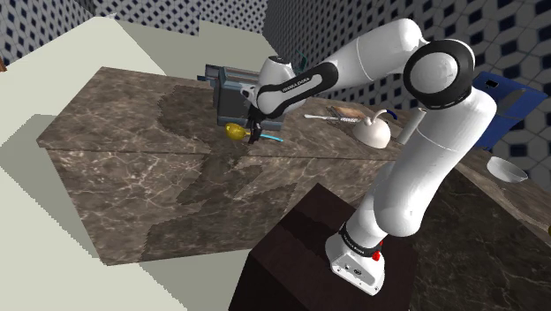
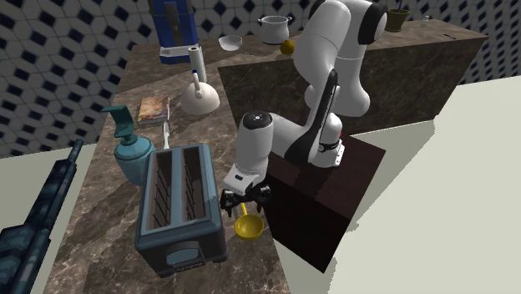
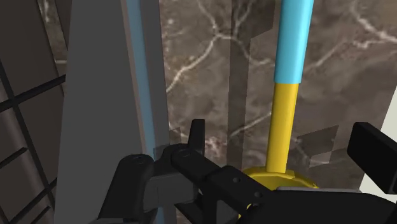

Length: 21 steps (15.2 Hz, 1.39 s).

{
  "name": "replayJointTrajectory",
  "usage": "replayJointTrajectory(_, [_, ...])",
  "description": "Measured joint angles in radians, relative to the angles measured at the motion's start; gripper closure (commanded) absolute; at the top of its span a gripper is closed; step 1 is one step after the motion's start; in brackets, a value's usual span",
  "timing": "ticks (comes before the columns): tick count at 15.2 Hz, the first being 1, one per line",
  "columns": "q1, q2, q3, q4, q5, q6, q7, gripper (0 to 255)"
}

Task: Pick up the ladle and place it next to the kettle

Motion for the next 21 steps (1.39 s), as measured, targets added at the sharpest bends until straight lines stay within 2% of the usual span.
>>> replayJointTrajectory(6, [-0.001, 0.01, 0.001, 0.002, 0.005, 0.01, -0.005, 0])
replayJointTrajectory(7, [-0.001, 0.01, 0.001, 0.002, 0.005, 0.009, -0.005, 255])
replayJointTrajectory(17, [-0.002, 0.012, 0.0, 0.002, 0.005, 0.009, -0.005, 255])
replayJointTrajectory(21, [-0.001, -0.017, -0.002, 0.013, -0.007, -0.03, 0.002, 255])
